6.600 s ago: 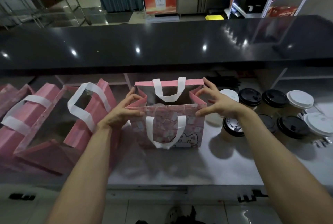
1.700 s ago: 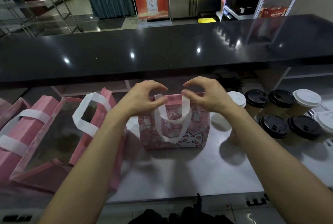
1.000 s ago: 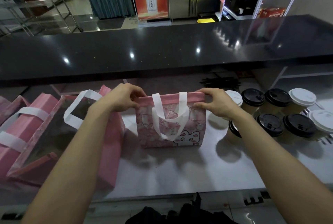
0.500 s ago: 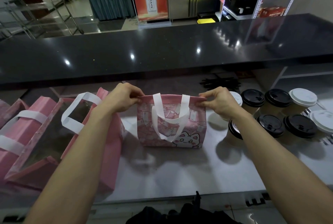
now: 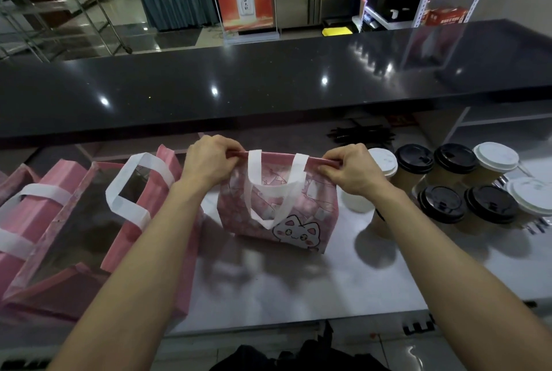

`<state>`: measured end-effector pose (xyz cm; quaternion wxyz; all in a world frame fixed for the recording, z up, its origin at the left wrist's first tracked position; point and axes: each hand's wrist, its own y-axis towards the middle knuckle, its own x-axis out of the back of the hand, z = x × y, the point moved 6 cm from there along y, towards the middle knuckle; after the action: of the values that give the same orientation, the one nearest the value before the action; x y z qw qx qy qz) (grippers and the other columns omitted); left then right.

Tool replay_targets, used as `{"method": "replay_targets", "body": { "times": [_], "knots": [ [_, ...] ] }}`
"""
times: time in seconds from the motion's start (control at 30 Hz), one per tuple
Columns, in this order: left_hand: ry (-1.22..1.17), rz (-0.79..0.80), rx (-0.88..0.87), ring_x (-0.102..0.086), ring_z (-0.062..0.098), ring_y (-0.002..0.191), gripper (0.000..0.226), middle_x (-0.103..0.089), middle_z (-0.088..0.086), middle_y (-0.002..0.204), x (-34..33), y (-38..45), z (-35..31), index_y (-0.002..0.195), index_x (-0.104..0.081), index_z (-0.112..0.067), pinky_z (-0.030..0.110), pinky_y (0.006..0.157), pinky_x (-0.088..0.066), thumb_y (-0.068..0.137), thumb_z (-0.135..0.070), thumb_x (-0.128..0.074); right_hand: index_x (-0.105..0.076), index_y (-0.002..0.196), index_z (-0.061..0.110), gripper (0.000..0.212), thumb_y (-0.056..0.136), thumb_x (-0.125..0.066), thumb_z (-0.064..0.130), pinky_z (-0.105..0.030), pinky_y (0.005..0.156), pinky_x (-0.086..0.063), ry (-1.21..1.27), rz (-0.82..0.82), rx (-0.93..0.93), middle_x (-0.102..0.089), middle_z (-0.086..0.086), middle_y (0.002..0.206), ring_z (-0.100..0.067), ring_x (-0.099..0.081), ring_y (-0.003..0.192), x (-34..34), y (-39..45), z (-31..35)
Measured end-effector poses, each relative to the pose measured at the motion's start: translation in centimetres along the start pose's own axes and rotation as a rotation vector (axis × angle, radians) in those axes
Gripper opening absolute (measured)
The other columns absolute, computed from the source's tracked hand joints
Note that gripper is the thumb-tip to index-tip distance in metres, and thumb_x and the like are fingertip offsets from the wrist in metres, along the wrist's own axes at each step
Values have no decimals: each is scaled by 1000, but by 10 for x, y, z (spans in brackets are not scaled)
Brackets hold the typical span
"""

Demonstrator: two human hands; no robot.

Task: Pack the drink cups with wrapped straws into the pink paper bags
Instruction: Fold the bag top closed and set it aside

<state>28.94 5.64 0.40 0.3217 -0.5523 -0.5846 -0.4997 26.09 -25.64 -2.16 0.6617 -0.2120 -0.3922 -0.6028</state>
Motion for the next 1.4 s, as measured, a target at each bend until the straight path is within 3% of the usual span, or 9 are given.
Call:
{"method": "replay_targets", "body": {
  "times": [0.2, 0.33, 0.5, 0.57, 0.67, 0.8, 1.17, 1.3, 1.4],
  "knots": [
    [-110, -88, 226, -66, 22, 95, 55, -66, -1, 114, -19, -13, 13, 130, -58, -26, 42, 82, -57, 86, -38, -88, -80, 82, 24, 35, 87, -77, 59, -33, 70, -56, -17, -101, 139, -73, 13, 77, -10, -70, 74, -11, -45, 23],
    [-486, 29, 317, -72, 7, 95, 31, -73, -8, 110, -38, -39, 29, 131, -62, -31, 40, 83, -67, 103, -20, -70, -62, 147, 43, 83, 82, -57, 95, -39, 113, -49, 233, 219, 5, -62, 16, 147, -4, -58, 133, -33, -69, 7],
    [-796, 18, 455, -63, 25, 135, 71, -62, 5, 146, -53, -98, 40, 154, -51, -18, 56, 112, -56, 95, 21, -42, -26, 168, 49, 117, 74, -93, 66, -37, 116, -48, 242, 406, -39, -45, 15, 166, -9, -48, 148, -65, -101, -14],
    [-715, 93, 432, -57, 23, 142, 82, -55, 3, 153, -59, -133, 38, 161, -41, -20, 50, 115, -53, 87, 9, -59, -30, 168, 43, 110, 80, -95, 42, -38, 105, -57, 170, 353, -33, -51, 8, 160, -14, -56, 138, -72, -110, -21],
    [-709, 367, 353, -40, 17, 157, 123, -36, -4, 170, -83, -187, 18, 173, -17, -34, 36, 110, -54, 69, -23, -82, -27, 169, 38, 113, 78, -95, 47, -43, 99, -60, 116, 361, -22, -52, 3, 155, -15, -62, 126, -86, -125, -24],
    [-645, 386, 336, -26, 21, 165, 166, -16, -8, 181, -105, -216, -4, 165, 13, -63, 58, 123, -43, 52, -47, -108, 3, 173, 39, 151, 65, -100, 57, -52, 115, -51, 138, 393, -10, -8, 7, 181, -23, -28, 162, -105, -130, -19],
    [-489, 137, 330, -76, 32, 105, 101, -73, 11, 131, -121, -209, 5, 174, -12, -43, 47, 85, -67, 103, -2, -71, -39, 166, 24, 75, 102, -75, 33, -51, 110, -54, 61, 277, -35, -53, -5, 162, -32, -58, 142, -128, -133, -36],
    [-585, 250, 336, -53, 20, 148, 145, -50, 3, 165, -128, -210, 11, 174, 4, -41, 46, 117, -50, 75, -32, -102, 2, 173, 33, 150, 64, -94, 71, -54, 121, -44, 135, 288, -173, -16, 0, 179, -28, -36, 159, -128, -137, -35],
    [-674, 252, 351, -56, 17, 143, 159, -49, -4, 162, -133, -193, 12, 171, 6, -51, 45, 113, -53, 63, -29, -108, 19, 168, 45, 168, 51, -99, 69, -58, 123, -40, 179, 264, -166, 1, 1, 182, -32, -26, 163, -129, -125, -21]
  ]
}}
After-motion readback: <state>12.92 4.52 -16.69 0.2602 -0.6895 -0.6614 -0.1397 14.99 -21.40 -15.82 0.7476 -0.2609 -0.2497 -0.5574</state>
